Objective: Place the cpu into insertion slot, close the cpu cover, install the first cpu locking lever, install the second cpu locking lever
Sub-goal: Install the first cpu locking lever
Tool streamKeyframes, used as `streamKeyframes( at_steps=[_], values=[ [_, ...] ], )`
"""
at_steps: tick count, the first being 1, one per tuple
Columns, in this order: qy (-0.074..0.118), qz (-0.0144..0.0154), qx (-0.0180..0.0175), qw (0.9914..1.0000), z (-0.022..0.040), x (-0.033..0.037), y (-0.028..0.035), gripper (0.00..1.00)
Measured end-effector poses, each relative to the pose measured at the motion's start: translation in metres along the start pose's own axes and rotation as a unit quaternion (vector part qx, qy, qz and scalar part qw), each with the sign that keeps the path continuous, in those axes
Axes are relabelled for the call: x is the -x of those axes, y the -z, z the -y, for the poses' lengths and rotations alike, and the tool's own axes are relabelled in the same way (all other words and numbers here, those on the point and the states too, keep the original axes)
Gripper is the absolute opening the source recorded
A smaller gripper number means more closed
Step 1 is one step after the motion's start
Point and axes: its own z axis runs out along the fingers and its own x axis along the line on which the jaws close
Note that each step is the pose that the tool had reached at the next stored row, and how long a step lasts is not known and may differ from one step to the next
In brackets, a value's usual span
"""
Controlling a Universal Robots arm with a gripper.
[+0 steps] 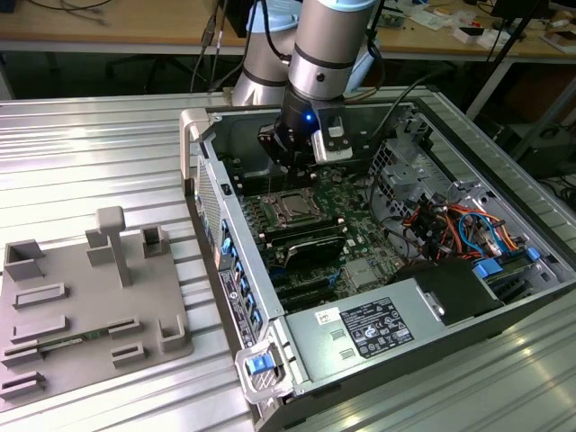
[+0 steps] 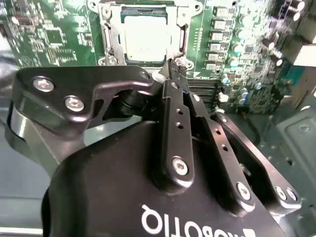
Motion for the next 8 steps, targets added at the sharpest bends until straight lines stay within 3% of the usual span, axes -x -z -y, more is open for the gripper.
streamKeyframes(
  at_steps=[3, 5, 8],
  values=[
    [0.031, -0.0008, 0.0002, 0.99952, 0.0, 0.0, 0.0, 0.11],
    [0.054, -0.0015, 0.0007, 0.99855, 0.0, 0.0, -0.0001, 0.11],
    [0.061, -0.0017, 0.001, 0.99812, 0.0, 0.0, -0.0001, 0.11]
  ],
)
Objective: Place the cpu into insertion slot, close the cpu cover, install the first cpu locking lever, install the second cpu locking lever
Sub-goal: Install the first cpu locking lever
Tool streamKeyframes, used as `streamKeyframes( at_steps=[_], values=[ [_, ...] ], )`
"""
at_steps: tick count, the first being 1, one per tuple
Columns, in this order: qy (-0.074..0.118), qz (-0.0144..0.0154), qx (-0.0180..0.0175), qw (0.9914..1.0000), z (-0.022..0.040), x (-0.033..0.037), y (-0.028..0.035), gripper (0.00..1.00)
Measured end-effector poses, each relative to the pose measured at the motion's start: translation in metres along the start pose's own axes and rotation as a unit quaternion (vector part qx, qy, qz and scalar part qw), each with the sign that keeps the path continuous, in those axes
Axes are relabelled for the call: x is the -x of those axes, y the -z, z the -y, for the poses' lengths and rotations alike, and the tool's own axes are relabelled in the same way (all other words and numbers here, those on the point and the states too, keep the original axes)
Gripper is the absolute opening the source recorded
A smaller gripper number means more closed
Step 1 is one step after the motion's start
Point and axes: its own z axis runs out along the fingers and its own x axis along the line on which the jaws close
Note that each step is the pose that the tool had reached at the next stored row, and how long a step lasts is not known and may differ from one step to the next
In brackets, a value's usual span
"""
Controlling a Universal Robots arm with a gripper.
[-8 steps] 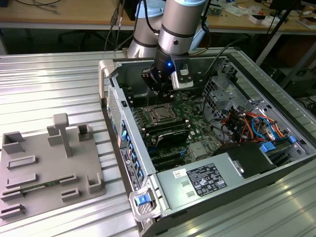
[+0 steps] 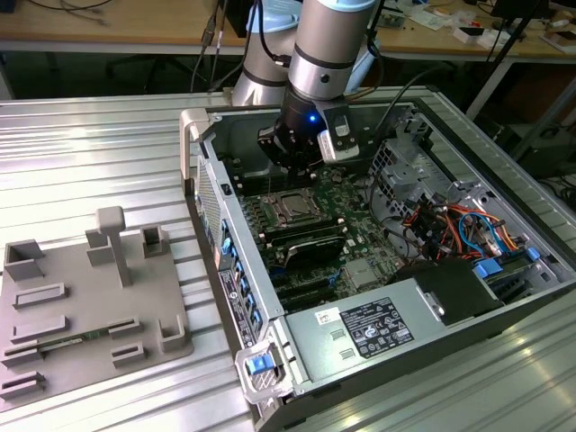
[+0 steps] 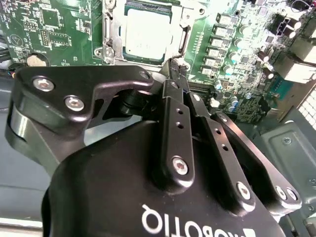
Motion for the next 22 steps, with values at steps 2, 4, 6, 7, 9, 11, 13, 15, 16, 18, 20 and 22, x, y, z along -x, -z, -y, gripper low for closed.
streamKeyframes(
  at_steps=[2, 4, 6, 7, 9, 11, 13, 15, 16, 18, 20, 22],
  values=[
    [0.0, 0.0, 0.0, 1.0, 0.0, 0.0, 0.0, 0.11],
    [0.0, 0.0, 0.0, 1.0, 0.0, 0.0, 0.0, 0.11],
    [0.0, 0.0, 0.0, 1.0, 0.0, 0.0, 0.0, 0.11],
    [0.0, 0.0, 0.0, 1.0, 0.0, 0.0, 0.0, 0.11],
    [0.0, 0.0, 0.0, 1.0, 0.0, 0.0, 0.0, 0.11],
    [0.0, 0.0, 0.0, 1.0, 0.0, 0.0, 0.0, 0.11],
    [0.001, 0.0, 0.0, 1.0, 0.0, 0.0, 0.0, 0.11],
    [0.013, -0.0004, 0.0002, 0.99992, 0.0, 0.0, 0.0, 0.11],
    [0.028, -0.0008, 0.0004, 0.99961, 0.0, 0.0, 0.0, 0.11],
    [0.053, -0.0015, 0.0008, 0.99857, 0.0, 0.0, -0.0002, 0.11],
    [0.078, -0.0022, 0.0012, 0.99692, 0.0001, 0.0, -0.0004, 0.11],
    [0.096, -0.0027, 0.0015, 0.99536, 0.0, 0.0, -0.0005, 0.11]
  ],
)
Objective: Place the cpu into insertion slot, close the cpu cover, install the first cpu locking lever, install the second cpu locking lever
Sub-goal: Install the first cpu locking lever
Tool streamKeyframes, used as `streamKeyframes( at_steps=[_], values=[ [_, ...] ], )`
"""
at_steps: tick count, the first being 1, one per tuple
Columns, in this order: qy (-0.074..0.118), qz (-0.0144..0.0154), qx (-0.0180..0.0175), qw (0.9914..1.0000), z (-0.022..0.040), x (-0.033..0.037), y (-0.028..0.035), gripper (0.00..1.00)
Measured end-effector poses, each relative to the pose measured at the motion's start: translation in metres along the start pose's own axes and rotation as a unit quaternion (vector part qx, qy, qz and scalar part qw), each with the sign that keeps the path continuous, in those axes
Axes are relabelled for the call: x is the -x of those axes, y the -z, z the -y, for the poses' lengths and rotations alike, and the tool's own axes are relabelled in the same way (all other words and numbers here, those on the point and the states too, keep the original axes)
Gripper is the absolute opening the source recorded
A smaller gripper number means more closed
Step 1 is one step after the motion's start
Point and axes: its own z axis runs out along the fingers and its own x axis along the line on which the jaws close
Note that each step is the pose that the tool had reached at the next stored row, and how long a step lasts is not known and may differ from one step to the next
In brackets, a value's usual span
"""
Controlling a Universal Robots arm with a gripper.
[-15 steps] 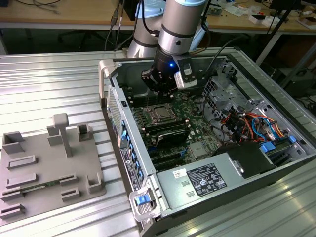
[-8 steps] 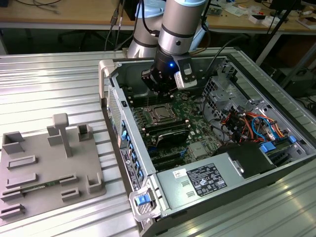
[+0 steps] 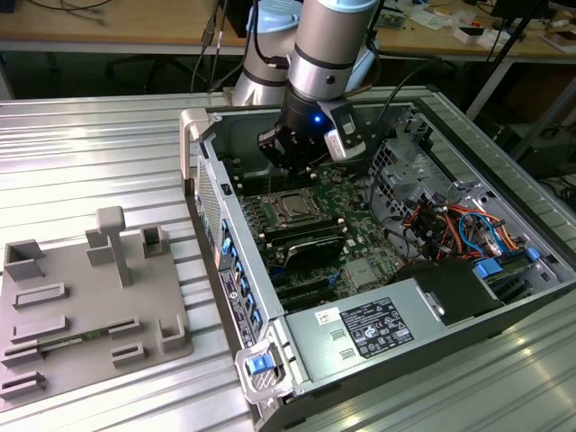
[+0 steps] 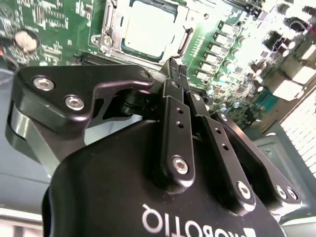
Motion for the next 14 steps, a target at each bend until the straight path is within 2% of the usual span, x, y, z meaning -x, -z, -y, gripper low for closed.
streamKeyframes(
  at_steps=[3, 6, 8, 12, 14],
  values=[
    [0.014, -0.0003, 0.0003, 0.9999, 0.0004, -0.0021, -0.0002, 0.11],
    [0.021, -0.0007, 0.0004, 0.99978, 0.0014, -0.0085, -0.0006, 0.11],
    [0.03, -0.001, 0.0008, 0.99955, 0.0017, -0.0095, -0.0017, 0.11],
    [0.064, -0.0021, 0.0013, 0.99792, 0.0018, -0.0098, -0.0039, 0.11],
    [0.071, -0.0024, 0.0014, 0.99747, 0.0024, -0.0129, -0.0042, 0.11]
  ],
)
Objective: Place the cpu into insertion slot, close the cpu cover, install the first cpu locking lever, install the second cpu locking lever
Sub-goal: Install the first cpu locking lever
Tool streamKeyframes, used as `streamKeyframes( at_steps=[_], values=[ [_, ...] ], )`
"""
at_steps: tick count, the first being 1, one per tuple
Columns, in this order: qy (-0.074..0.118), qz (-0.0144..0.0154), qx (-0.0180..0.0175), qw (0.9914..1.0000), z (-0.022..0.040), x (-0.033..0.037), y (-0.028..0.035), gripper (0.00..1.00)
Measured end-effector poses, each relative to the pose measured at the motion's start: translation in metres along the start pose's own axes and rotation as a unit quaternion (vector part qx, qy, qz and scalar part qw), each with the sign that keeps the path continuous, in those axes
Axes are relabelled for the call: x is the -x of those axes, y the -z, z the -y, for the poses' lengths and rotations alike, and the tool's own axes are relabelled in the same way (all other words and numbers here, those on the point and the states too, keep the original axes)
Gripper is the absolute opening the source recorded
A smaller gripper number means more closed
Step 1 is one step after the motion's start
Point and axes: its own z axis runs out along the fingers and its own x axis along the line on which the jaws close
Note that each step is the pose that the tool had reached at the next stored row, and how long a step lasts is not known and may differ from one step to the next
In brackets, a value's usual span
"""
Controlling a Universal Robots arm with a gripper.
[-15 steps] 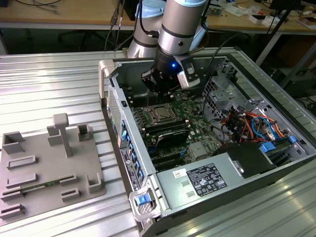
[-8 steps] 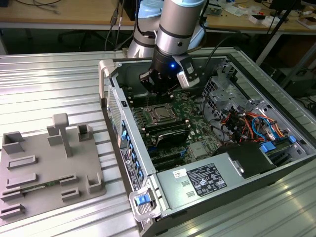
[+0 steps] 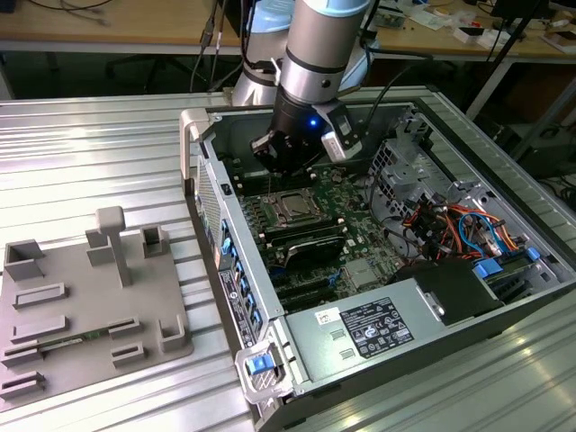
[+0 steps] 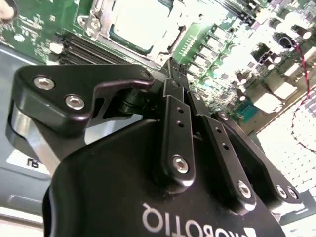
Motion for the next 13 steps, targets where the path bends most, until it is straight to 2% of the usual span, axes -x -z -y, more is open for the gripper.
streamKeyframes(
  at_steps=[8, 13],
  values=[
    [0.012, -0.0005, 0.0005, 0.99993, -0.0002, -0.0173, -0.0008, 0.11],
    [0.018, -0.0007, 0.0006, 0.99983, -0.0079, -0.0182, -0.0011, 0.11]
  ],
)
